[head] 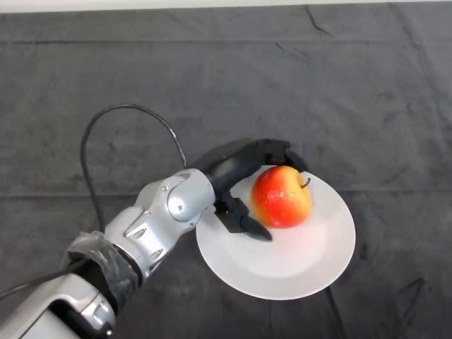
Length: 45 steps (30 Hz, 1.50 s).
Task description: Move the apple to the plate
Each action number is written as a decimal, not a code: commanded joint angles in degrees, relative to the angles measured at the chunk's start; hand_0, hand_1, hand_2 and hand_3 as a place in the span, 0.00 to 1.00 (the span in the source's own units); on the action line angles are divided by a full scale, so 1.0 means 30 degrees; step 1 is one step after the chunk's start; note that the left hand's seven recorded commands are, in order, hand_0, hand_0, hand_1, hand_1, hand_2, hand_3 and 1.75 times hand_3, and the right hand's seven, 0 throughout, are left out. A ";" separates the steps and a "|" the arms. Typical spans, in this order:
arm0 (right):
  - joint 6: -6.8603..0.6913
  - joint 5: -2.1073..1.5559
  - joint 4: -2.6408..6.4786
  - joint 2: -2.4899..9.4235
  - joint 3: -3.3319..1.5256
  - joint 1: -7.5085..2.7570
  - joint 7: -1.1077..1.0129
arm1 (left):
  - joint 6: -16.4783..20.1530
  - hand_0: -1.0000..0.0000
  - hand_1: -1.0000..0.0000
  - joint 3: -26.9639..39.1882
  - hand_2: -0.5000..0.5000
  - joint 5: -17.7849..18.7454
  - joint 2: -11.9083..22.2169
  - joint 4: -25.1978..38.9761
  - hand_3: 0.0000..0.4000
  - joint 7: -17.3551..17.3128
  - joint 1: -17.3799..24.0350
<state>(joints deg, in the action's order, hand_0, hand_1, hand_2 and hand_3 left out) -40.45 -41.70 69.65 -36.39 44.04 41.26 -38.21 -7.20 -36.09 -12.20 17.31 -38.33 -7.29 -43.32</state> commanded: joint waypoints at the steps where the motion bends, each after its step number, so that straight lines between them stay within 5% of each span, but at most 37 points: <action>1: -0.0038 -0.0303 -0.0266 -0.0368 0.0182 0.0123 0.0069 | -0.0155 1.00 1.00 0.0791 0.50 0.0236 0.1067 0.0905 0.00 -0.0243 0.0744; 9: -0.0035 -0.0305 -0.0279 -0.0363 0.0178 0.0118 0.0073 | -0.2190 1.00 1.00 0.2999 0.50 0.0993 0.3474 0.0580 0.00 -0.0621 0.0920; 26: -0.0040 -0.0309 -0.0260 -0.0376 0.0176 0.0126 0.0068 | -0.5355 1.00 1.00 0.6940 0.50 0.1906 0.6389 -0.3619 0.00 0.0394 0.1136; 35: -0.0048 -0.0309 -0.0216 -0.0399 0.0176 0.0143 0.0052 | -0.7489 1.00 1.00 0.9375 0.50 0.2841 0.8392 -0.6326 0.00 0.1199 0.2336; 45: -0.0056 -0.0307 -0.0154 -0.0427 0.0178 0.0168 0.0028 | -0.8297 1.00 1.00 1.1851 0.50 0.4032 0.9819 -0.8790 0.00 0.2320 0.3641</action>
<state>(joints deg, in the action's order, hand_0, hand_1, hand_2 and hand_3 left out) -40.46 -41.71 69.66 -36.38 44.04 41.26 -38.15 -30.97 -1.10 -0.91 43.18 -63.52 -0.94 -34.46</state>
